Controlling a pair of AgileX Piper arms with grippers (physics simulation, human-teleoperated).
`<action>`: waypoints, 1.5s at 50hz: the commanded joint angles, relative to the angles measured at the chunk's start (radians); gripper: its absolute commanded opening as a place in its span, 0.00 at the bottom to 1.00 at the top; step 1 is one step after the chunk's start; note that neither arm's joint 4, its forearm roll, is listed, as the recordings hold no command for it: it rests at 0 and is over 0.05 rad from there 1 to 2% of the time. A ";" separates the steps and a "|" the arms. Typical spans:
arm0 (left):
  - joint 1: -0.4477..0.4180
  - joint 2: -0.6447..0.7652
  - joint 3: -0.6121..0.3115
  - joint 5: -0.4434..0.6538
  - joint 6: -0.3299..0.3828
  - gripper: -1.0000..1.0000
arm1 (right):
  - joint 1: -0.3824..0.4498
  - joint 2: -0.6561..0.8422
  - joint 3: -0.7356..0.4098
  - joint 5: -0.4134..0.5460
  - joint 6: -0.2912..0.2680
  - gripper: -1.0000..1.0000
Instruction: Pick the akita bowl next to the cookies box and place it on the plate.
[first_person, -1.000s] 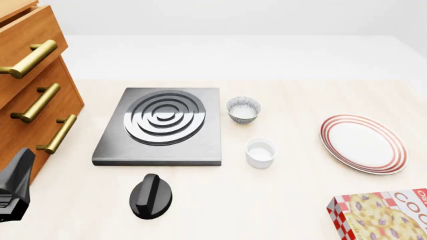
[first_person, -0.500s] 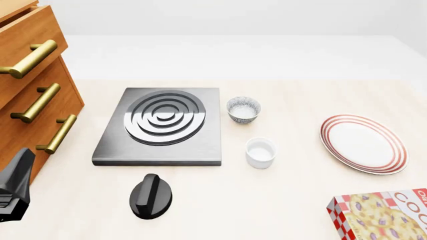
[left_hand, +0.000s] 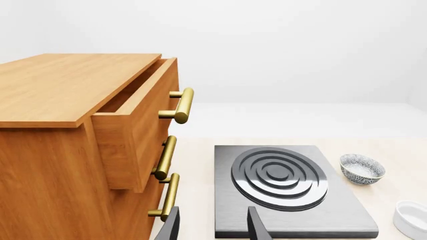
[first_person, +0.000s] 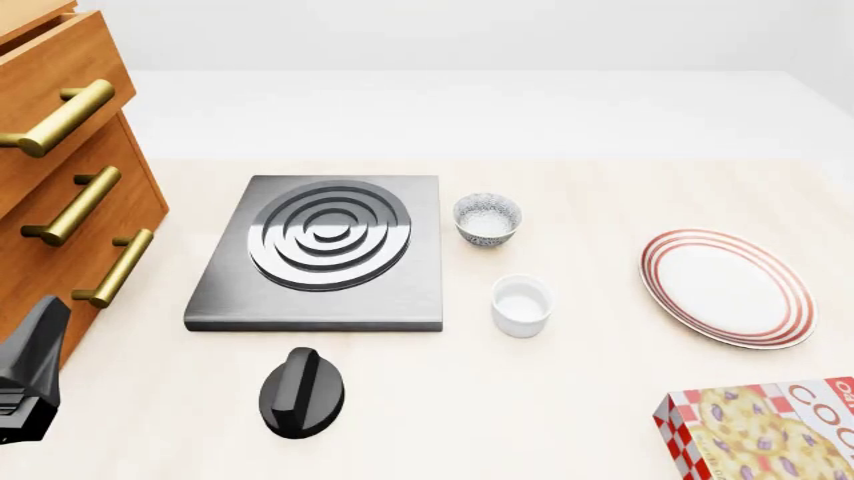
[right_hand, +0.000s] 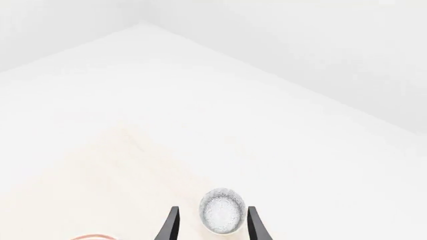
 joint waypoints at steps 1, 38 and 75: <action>0.000 0.000 0.000 0.000 0.000 1.00 | -0.127 0.255 -0.074 -0.108 0.013 1.00; 0.000 0.000 0.000 0.000 0.000 1.00 | -0.231 0.661 -0.112 -0.299 -0.024 1.00; 0.000 0.000 0.000 0.000 0.000 1.00 | -0.145 0.743 -0.032 -0.416 0.012 1.00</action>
